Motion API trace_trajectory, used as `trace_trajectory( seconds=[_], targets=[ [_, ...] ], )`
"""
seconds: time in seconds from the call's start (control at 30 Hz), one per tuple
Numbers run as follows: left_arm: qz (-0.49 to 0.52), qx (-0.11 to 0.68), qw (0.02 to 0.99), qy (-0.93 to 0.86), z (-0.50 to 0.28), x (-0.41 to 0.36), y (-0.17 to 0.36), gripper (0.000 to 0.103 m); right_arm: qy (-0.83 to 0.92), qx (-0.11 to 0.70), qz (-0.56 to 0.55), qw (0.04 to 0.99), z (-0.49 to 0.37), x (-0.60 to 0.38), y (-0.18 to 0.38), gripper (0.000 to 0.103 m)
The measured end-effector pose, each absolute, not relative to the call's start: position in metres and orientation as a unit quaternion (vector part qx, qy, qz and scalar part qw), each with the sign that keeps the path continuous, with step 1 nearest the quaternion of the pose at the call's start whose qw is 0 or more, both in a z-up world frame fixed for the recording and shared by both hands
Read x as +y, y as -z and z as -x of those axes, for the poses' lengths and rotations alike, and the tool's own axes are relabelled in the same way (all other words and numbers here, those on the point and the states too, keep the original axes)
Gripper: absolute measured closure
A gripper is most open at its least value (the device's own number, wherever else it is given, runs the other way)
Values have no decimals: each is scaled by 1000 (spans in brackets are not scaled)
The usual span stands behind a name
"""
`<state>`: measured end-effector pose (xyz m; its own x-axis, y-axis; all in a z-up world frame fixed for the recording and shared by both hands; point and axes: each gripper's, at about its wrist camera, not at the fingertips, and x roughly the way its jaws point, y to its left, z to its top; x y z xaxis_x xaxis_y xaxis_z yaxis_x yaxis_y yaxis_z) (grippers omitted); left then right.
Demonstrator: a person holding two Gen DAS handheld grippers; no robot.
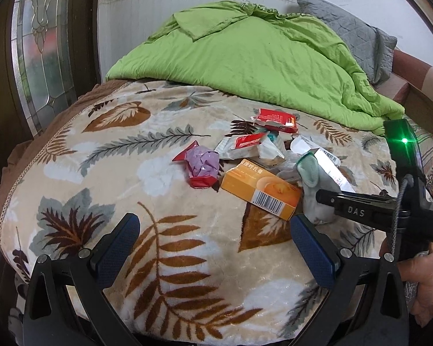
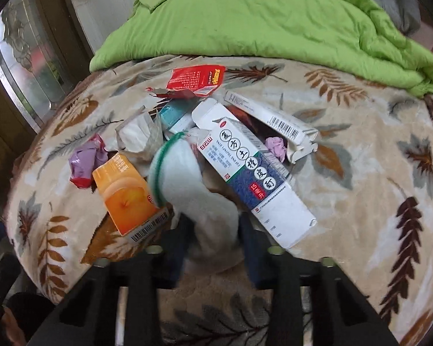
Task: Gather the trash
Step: 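Grasp the white sock with the right tool while the left tool approaches the orange box, then grasp the orange box with the left tool while the right tool holds the sock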
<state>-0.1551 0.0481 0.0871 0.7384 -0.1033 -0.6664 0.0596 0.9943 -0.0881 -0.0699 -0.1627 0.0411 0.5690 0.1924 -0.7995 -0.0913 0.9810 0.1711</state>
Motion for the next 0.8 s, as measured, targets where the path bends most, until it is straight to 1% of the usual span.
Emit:
trace_trajectory(
  seconds=[0.03,0.17,0.47,0.57,0.73,0.8],
  targets=[
    [32,361,931,44,153,48,-87,0,-84,453,-58,886,71,-164,-43,80],
    [32,365,929,48,147,43,-87,0,-97,431,-85,893,80,-173,-53,86],
    [35,385,920,62,123,20,-83,1,-92,380,-131,911,107,-192,-77,87],
    [39,399,914,63,111,12,-78,6,-86,366,-132,917,113,-195,-83,87],
    [60,429,899,68,89,2,-68,9,-75,347,-131,926,118,-201,-91,87],
    [61,437,895,68,79,-4,-65,17,-72,341,-133,928,119,-204,-93,87]
  ],
)
